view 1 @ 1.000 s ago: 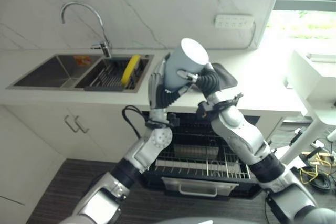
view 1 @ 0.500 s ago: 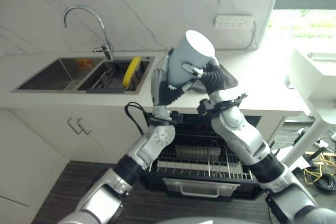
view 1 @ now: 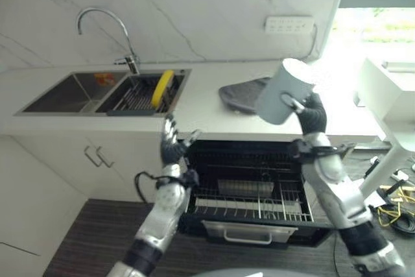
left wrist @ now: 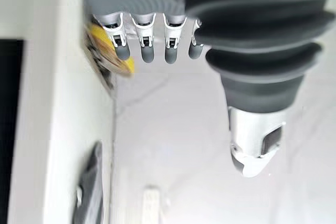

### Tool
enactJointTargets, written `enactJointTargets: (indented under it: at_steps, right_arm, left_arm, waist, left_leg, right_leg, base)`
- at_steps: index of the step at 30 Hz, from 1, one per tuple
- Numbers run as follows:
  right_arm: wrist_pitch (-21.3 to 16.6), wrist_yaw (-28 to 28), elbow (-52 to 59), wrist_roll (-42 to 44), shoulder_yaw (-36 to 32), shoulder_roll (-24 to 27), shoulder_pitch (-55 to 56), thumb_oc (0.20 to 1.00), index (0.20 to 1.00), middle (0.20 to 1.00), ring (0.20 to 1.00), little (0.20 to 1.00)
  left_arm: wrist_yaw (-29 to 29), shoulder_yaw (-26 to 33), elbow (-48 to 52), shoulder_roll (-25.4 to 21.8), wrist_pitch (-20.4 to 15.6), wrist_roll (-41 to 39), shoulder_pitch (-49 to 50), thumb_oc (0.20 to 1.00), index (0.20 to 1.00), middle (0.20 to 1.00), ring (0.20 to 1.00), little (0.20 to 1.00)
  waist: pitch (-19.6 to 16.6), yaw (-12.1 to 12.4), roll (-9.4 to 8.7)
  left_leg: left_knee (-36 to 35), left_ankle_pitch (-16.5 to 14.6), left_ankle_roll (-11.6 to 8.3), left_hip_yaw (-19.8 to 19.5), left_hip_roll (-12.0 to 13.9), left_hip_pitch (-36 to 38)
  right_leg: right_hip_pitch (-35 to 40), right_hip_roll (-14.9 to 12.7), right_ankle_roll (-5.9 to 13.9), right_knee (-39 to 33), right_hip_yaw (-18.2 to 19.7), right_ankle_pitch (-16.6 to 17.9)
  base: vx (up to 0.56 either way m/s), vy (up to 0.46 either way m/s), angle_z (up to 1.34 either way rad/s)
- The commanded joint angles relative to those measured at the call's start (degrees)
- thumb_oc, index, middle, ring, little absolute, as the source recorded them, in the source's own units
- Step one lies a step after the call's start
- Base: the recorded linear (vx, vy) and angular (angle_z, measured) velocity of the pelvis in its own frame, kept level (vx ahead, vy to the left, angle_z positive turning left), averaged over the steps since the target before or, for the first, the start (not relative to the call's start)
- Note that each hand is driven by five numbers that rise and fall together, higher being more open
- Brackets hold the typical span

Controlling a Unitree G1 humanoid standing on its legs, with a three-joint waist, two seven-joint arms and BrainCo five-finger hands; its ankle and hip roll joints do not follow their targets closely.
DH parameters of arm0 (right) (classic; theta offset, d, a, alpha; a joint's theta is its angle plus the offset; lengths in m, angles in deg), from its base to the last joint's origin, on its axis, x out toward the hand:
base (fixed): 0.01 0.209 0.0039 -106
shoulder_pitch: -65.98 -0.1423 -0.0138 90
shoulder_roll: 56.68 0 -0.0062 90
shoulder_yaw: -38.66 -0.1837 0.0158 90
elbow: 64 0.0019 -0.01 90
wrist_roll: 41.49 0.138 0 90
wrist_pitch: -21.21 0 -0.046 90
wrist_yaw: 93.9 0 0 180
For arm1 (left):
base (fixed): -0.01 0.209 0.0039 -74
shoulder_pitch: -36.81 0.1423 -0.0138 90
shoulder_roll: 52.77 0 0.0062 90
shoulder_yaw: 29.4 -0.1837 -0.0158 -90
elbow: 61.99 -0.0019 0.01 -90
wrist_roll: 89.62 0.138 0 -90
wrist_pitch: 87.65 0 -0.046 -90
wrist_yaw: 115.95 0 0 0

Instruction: Place the dishes in the dishwasher.

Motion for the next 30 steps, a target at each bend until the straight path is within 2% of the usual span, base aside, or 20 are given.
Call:
enactJointTargets:
  at_steps: [1, 5, 10, 15, 22, 28, 30]
  right_arm:
    - [-4.8, -2.7, 5.3, 0.2, -0.8, -2.2, -6.3, 0.2, 0.2, 0.2, 0.2, 0.2]
    - [-6.6, -2.7, 5.0, -0.8, -1.3, -1.8, -6.3, 0.2, 0.2, 0.2, 0.2, 0.2]
    - [-8.4, -2.0, 6.0, -4.1, -1.0, -1.3, -8.4, 0.2, 0.2, 0.2, 0.2, 0.2]
    - [-8.8, -2.2, 5.7, -4.5, -1.1, -0.1, -9.2, 0.2, 0.2, 0.2, 0.2, 0.2]
    - [-9.5, -2.0, 5.7, -6.1, -1.2, 1.0, -9.7, 0.2, 0.2, 0.2, 0.2, 0.2]
    - [-9.7, -2.0, 6.2, -5.0, -4.2, 4.2, -6.7, 0.2, 0.2, 0.2, 0.2, 0.2]
    - [-9.7, -2.3, 6.5, -4.2, -5.2, 5.4, -5.6, 0.2, 0.2, 0.2, 0.2, 0.2]
  left_arm:
    - [-1.9, 0.0, 5.5, -3.1, -2.2, -2.8, -8.2, 1.0, 1.0, 1.0, 1.0, 1.0]
    - [-0.4, 1.1, 8.7, -4.6, -4.3, -3.4, -9.9, 1.0, 1.0, 1.0, 1.0, 1.0]
    - [0.2, 1.2, 12.8, -5.3, -5.7, -1.6, -13.8, 1.0, 1.0, 1.0, 1.0, 1.0]
    - [-4.8, 0.4, 14.6, -6.0, -4.2, -5.1, -16.2, 1.0, 1.0, 1.0, 1.0, 1.0]
    - [-9.6, 0.7, 16.1, -7.6, -1.5, -5.5, -17.5, 1.0, 1.0, 1.0, 1.0, 1.0]
    - [-16.9, 1.9, 17.1, -12.1, 4.2, -0.8, -15.1, 1.0, 1.0, 1.0, 1.0, 1.0]
    - [-18.9, 2.1, 17.4, -13.4, 6.1, 1.3, -14.4, 1.0, 1.0, 1.0, 1.0, 1.0]
  waist:
    - [4.1, 0.7, -3.77]
    - [9.0, 0.3, -3.34]
    - [17.4, -0.8, -3.34]
    - [21.5, -1.4, -2.88]
    - [21.2, -1.6, -2.44]
    - [20.2, -1.5, -1.7]
    - [20.6, -1.3, -1.39]
  left_leg:
    - [0.3, -3.9, -0.72, -2.4, 0.3, 0.9]
    - [0.3, -1.9, -0.44, -3.8, 0.3, -6.1]
    - [0.3, 0.9, -0.61, -5.1, 0.0, -14.8]
    - [0.3, 2.0, -1.49, -5.3, 0.0, -18.3]
    - [0.3, 1.9, -2.13, -5.1, 0.2, -18.1]
    - [0.3, 1.0, -1.86, -4.6, -0.3, -15.9]
    - [0.3, 1.6, -1.85, -4.5, -0.5, -15.1]
  right_leg:
    - [1.6, -0.7, -0.09, 0.2, -1.0, -2.4]
    - [-5.2, -0.6, -0.34, 0.2, 0.8, -0.9]
    - [-13.6, -0.1, -0.79, 0.2, 2.7, 1.3]
    - [-17.3, -0.6, 0.13, 0.2, 2.9, 2.2]
    - [-17.2, -0.8, 0.52, 0.2, 2.8, 1.9]
    - [-14.6, -0.4, -0.15, 0.2, 2.7, 0.9]
    - [-13.8, -0.2, -0.62, 2.0, 1.9, -0.3]
  base:
    - [-0.04, 0.028, 0.0]
    - [-0.25, 0.004, 0.02]
    - [-0.3, -0.011, 0.03]
    - [-0.16, 0.015, -0.04]
    - [-0.07, 0.027, -0.06]
    - [0.03, 0.055, -0.02]
    - [0.04, 0.051, 0.01]
